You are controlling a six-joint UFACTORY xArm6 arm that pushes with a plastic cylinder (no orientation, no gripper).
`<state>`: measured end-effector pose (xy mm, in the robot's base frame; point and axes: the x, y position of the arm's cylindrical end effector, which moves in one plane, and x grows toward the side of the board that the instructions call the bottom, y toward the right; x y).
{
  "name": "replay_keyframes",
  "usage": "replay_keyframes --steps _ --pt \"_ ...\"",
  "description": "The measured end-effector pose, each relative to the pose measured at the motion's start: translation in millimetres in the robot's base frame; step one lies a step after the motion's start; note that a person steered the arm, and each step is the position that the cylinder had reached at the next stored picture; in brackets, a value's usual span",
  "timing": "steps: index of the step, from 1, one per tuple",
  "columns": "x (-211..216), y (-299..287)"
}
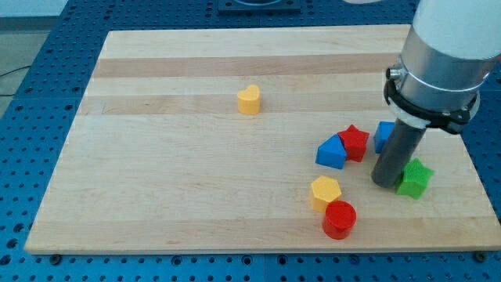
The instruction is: Separate blue triangle from red star
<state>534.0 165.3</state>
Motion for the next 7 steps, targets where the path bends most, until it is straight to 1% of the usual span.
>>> replay_keyframes --steps 1,2,3,4,5,6,7 --pt "-21.8 0.0" --pt "-47.3 -33.1" --pt "-47.4 -72.4" --pt "-47.8 -78.1" --pt "-84.1 -108.2" --pt "-86.6 -130.5" --pt "-75.6 -106.4"
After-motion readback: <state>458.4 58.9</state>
